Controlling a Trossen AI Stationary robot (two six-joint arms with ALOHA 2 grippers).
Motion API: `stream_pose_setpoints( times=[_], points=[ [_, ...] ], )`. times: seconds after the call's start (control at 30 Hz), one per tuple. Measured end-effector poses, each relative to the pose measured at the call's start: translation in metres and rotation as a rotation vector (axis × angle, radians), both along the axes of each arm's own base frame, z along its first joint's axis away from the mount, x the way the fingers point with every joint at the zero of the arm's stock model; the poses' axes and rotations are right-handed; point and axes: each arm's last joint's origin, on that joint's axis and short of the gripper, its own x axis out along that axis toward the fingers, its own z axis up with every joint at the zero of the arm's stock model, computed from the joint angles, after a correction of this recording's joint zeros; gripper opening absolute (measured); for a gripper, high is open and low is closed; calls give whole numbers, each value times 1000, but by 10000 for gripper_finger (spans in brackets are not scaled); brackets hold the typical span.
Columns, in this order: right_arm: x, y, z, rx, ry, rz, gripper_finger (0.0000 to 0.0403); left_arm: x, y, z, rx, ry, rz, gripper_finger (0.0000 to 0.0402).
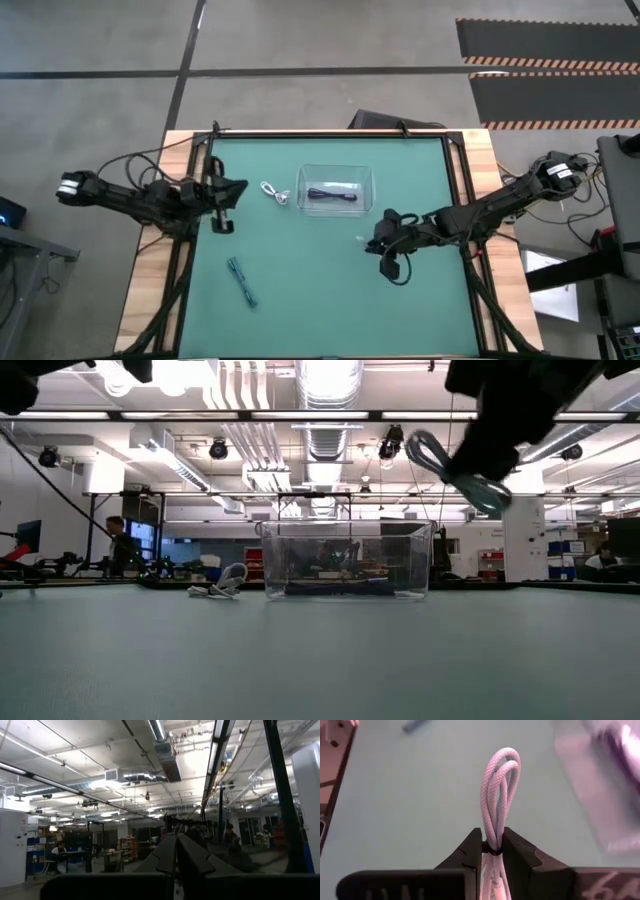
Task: Pick and place USB-C Cables
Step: Put the right white charger cable into the transparent container
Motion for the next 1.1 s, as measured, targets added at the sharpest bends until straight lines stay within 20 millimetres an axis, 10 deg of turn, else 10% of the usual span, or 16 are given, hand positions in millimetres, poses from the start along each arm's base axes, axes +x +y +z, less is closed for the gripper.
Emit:
stream_pose_setpoints(
  times=[0.57,1.1],
  points=[
    [15,1,34,-386,-399,218,43,74,-13,-1,-37,177,-32,0],
    [-1,-46,34,-438,-618,215,43,126,-23,-3,-48,247,-39,0]
  ],
)
